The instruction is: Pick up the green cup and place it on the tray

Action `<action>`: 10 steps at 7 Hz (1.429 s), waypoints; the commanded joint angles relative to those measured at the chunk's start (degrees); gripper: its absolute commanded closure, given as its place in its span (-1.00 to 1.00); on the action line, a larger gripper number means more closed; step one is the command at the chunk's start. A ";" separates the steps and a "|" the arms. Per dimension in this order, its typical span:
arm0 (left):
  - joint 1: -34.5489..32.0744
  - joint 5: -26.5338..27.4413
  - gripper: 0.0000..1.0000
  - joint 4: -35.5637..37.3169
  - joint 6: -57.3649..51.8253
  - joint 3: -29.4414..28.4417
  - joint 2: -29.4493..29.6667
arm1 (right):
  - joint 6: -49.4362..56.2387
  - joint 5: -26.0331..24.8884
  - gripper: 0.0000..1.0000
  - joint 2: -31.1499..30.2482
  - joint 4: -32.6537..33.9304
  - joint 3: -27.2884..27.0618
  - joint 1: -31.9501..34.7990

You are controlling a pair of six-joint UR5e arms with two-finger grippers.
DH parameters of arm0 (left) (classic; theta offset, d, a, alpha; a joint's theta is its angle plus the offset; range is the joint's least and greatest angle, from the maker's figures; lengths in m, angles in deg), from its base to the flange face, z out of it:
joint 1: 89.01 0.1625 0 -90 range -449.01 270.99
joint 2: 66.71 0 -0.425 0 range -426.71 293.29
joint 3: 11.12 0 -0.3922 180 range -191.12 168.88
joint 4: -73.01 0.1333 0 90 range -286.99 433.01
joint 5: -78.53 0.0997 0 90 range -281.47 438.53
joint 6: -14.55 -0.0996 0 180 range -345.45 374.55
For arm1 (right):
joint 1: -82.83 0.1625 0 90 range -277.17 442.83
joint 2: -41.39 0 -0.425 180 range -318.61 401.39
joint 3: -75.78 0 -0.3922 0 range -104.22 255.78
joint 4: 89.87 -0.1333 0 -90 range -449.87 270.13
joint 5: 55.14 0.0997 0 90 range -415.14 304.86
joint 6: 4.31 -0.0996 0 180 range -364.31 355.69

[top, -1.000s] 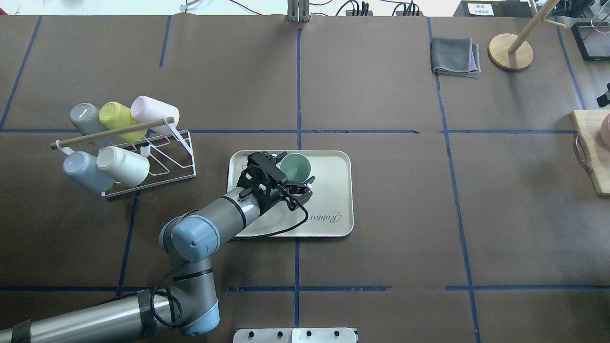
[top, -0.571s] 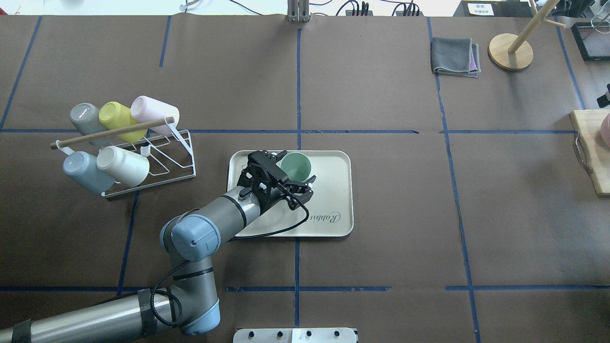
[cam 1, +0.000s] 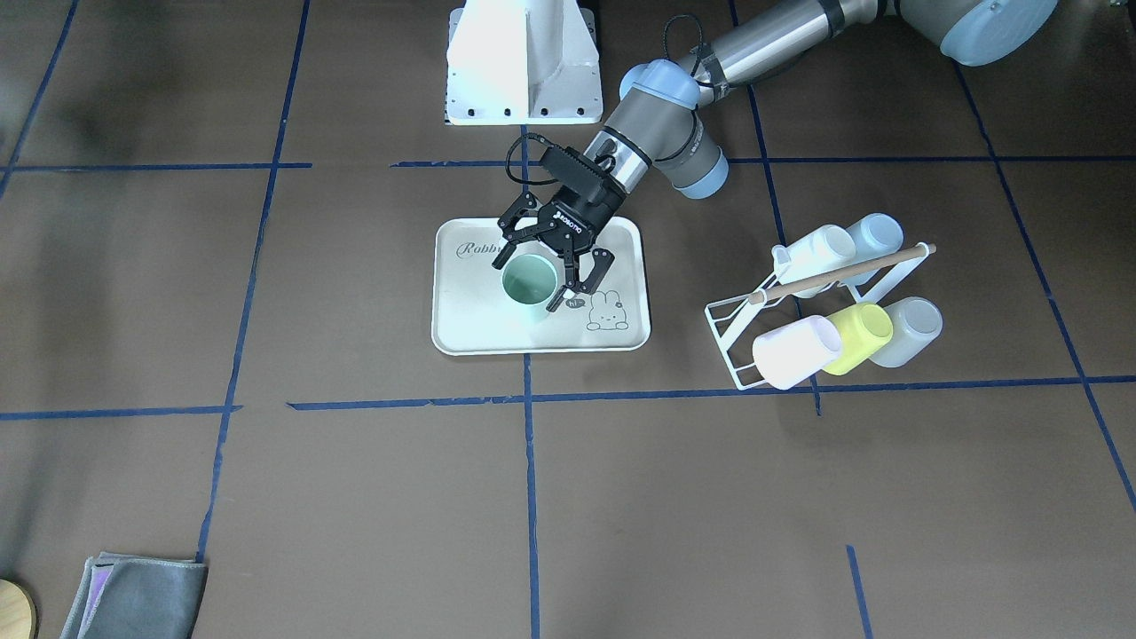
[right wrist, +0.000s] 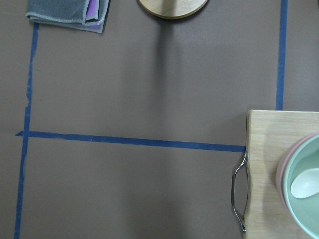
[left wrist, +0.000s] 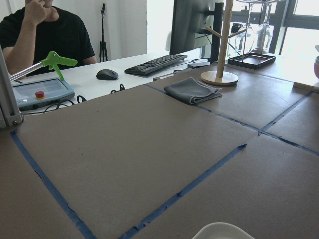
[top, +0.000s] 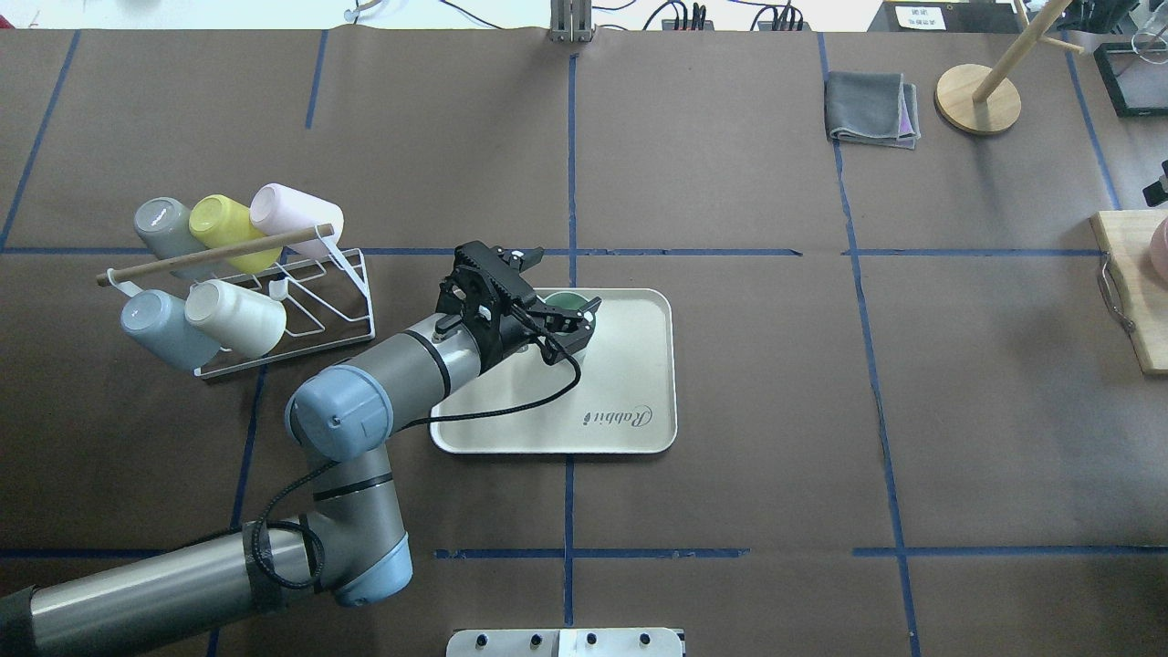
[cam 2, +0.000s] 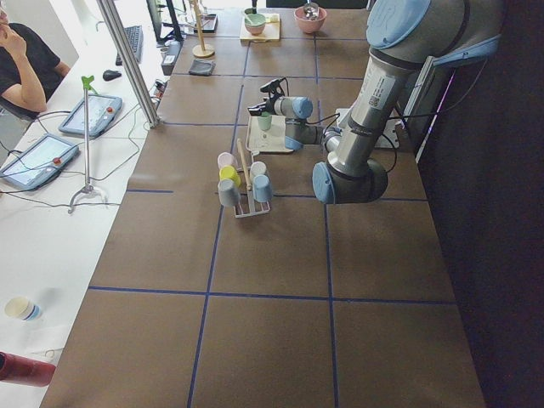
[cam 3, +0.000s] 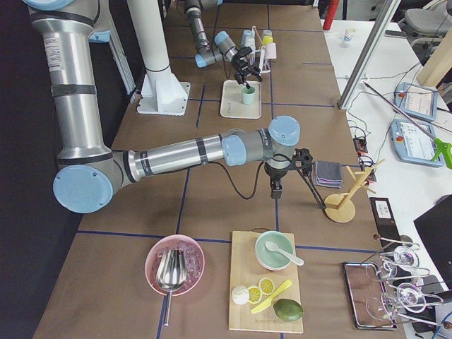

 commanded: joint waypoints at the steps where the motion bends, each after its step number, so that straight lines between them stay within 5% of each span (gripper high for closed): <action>1: -3.73 -5.25 -0.99 11.75 0.24 12.45 -4.19 | 0.11 0.00 -1.00 0.14 0.00 0.08 0.01; 3: -6.19 -5.79 -0.99 27.91 0.59 21.71 -5.09 | 0.64 -0.09 -1.00 0.23 -0.09 1.47 0.79; 5: -12.85 -14.88 -1.00 47.25 0.76 33.13 -6.22 | 6.05 0.09 -1.00 0.76 0.17 4.11 4.82; 7: -29.06 -41.78 -1.00 56.28 0.59 34.33 -9.20 | 11.26 -0.26 -1.00 0.41 0.53 5.61 7.21; 10: -45.71 -61.72 -1.00 63.72 -6.81 32.31 -14.58 | 12.68 0.26 -1.00 -2.74 0.62 5.79 8.01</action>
